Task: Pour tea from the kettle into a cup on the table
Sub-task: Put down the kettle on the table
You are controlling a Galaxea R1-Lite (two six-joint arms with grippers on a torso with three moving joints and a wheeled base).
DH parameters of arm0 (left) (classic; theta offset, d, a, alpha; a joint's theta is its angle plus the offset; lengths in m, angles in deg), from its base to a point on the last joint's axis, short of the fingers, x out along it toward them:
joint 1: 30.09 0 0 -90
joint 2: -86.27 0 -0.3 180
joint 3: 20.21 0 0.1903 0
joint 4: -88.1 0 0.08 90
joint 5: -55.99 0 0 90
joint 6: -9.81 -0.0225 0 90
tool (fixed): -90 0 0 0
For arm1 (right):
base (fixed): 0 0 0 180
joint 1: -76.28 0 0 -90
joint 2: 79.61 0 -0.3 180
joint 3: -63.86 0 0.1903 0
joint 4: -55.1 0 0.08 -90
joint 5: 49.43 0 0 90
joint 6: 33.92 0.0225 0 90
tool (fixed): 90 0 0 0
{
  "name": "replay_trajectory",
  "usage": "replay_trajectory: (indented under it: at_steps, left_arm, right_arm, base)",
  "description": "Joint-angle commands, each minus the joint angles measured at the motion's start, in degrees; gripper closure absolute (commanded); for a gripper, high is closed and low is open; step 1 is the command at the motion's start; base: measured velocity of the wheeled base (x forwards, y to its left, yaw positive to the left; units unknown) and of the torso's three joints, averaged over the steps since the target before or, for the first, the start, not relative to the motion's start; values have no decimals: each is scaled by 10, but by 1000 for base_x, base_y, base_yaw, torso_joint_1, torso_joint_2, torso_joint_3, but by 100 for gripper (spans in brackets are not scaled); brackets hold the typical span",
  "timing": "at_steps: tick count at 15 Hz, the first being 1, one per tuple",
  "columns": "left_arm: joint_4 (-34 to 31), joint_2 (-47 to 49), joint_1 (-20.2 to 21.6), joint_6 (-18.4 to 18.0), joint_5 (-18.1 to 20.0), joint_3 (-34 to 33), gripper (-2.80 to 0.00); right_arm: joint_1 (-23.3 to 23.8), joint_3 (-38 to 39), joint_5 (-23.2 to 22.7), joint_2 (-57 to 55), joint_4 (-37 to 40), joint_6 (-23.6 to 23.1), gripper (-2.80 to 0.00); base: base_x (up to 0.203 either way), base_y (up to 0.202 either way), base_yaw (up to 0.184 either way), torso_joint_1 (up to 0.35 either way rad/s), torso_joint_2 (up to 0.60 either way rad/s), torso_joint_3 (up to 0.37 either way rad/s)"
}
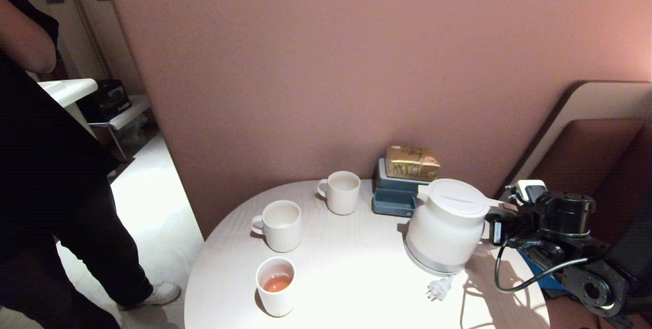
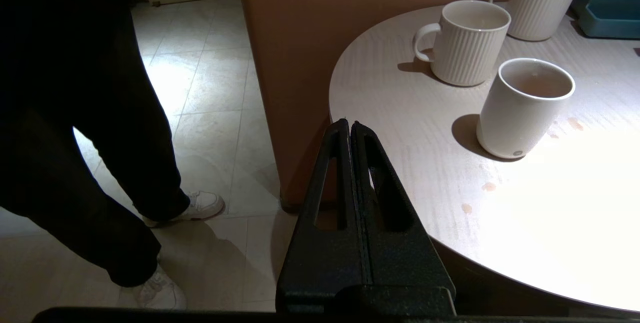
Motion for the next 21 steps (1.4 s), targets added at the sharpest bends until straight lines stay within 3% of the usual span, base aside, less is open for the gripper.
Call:
replay_trajectory:
  at_steps: [1, 4, 10, 11, 15, 21]
  left_arm:
    - [0, 1, 0, 0, 0, 0, 0]
    - [0, 1, 0, 0, 0, 0, 0]
    - [0, 1, 0, 0, 0, 0, 0]
    - [0, 1, 0, 0, 0, 1, 0]
    - [0, 1, 0, 0, 0, 0, 0]
    - [0, 1, 0, 0, 0, 0, 0]
  right_arm:
    - [0, 2, 10, -8, -32, -2, 0]
    - [-3, 18, 10, -22, -75, -11, 0]
    - [-3, 16, 0, -9, -46, -9, 0]
    - [-3, 13, -6, 1, -29, -7, -280]
    - [-3, 6, -28, 42, 30, -4, -280]
    - [-3, 9, -35, 41, 38, -4, -280]
  base:
    - [0, 0, 0, 0, 0, 0]
    - [0, 0, 0, 0, 0, 0]
    - [0, 0, 0, 0, 0, 0]
    - [0, 0, 0, 0, 0, 0]
    - [0, 0, 0, 0, 0, 0]
    - [0, 0, 0, 0, 0, 0]
